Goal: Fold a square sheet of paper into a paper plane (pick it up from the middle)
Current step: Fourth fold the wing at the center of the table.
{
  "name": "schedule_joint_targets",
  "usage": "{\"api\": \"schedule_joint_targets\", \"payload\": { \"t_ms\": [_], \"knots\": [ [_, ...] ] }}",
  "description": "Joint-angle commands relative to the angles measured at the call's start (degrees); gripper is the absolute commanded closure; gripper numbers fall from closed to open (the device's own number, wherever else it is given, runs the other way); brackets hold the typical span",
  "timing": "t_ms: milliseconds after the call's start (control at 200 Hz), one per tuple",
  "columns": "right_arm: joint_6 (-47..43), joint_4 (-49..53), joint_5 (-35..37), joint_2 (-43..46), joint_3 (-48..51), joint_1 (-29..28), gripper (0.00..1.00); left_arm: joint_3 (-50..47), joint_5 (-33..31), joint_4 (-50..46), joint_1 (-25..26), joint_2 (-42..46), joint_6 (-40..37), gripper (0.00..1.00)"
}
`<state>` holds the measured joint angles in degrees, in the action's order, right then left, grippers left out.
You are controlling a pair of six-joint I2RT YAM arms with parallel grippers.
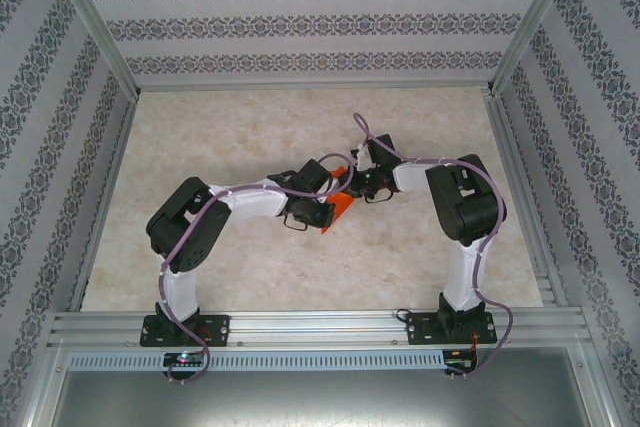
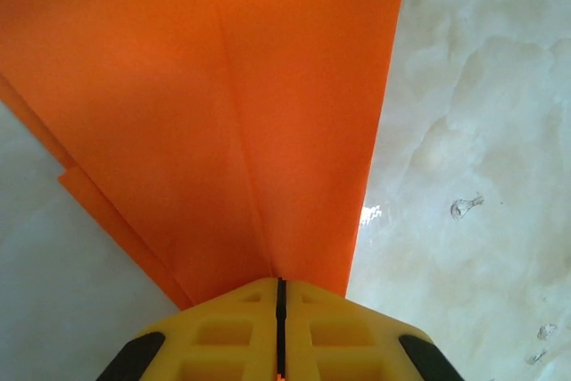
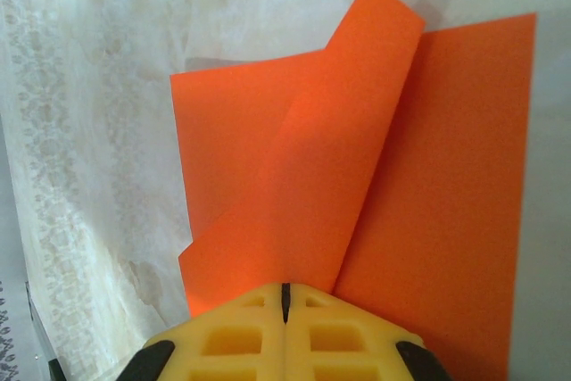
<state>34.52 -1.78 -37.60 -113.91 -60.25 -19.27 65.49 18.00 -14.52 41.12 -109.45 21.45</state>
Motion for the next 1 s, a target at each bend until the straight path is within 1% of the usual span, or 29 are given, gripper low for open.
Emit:
{"api": "schedule_joint_targets", "payload": {
  "t_ms": [0,205,400,485,604,744,869,994],
  "knots": [
    [0.3,1.8,3.17,-0.81,1.5,0.85,0.95,-4.03,2.37,-2.24,-0.61,0.89,-0.22,0.9],
    [1.52,-0.05,1.9,0.95,1.44,0.98,0.93,-7.81,4.57,-1.45,-0.8,2.13,-0.48,0.9],
    [4.35,-3.62,0.33,4.97,3.13,0.38,0.9,-10.73,5.71,0.19,-2.6,2.79,-1.39,0.9],
    [6.1,-4.84,-0.08,7.12,4.67,-0.31,0.9,-11.42,6.7,1.05,-3.13,3.1,-2.07,0.91],
    [8.97,-6.41,-0.52,8.5,6.63,-2.76,0.91,-11.28,7.92,1.08,-3.41,3.1,-3.43,0.91],
    [11.61,-6.66,-0.28,7.74,7.79,-5.54,0.92,-11.35,8.52,1.21,-3.9,3.17,-4.18,0.91],
    [13.23,-8.36,-1.03,5.28,8.09,-7.02,0.93,-11.16,8.88,1.19,-4.12,3.19,-4.85,0.91],
    [12.04,-6.48,0.11,3.47,6.8,-7.41,0.94,-10.82,9.32,0.64,-4.21,3.26,-5.31,0.91]
  ]
}}
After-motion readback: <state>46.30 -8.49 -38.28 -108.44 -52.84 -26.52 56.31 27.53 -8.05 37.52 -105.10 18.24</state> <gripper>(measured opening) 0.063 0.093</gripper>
